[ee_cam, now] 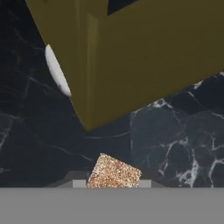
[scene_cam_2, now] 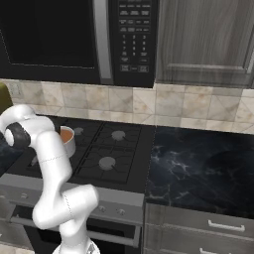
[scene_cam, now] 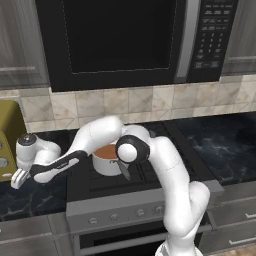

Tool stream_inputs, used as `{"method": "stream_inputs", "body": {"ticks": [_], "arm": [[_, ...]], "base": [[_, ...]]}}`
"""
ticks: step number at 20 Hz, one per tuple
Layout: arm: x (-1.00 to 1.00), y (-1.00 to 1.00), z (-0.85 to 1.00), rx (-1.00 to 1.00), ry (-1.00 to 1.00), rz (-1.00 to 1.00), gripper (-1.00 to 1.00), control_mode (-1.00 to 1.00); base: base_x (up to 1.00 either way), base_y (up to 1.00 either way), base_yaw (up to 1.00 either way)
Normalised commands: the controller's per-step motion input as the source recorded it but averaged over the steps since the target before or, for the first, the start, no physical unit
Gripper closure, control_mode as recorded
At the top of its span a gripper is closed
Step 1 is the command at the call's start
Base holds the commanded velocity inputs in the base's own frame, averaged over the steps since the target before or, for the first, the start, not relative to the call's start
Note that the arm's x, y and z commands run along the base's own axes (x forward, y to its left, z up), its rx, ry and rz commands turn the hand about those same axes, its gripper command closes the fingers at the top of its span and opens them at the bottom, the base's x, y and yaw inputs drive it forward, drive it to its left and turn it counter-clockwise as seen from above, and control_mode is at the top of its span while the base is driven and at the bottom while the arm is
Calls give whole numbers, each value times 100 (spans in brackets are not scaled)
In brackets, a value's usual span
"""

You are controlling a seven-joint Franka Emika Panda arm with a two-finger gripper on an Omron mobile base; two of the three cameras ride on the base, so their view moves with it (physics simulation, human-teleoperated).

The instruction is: Pick up the sugar cube(s) and place them in the saucepan with hot chocolate.

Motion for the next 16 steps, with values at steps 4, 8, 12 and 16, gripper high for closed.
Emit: {"method": "stream_inputs", "body": {"ticks": [4, 8, 12, 16], "arm": [[-8, -39, 66, 0, -7, -2, 100, -100], [0, -46, 69, 0, 0, -3, 100, -100], [-1, -49, 77, 0, 4, 0, 100, -100], [-9, -50, 68, 0, 12, 0, 100, -100]], "base": [[0, 0, 0], [0, 0, 0], [0, 0, 0], [0, 0, 0]]}}
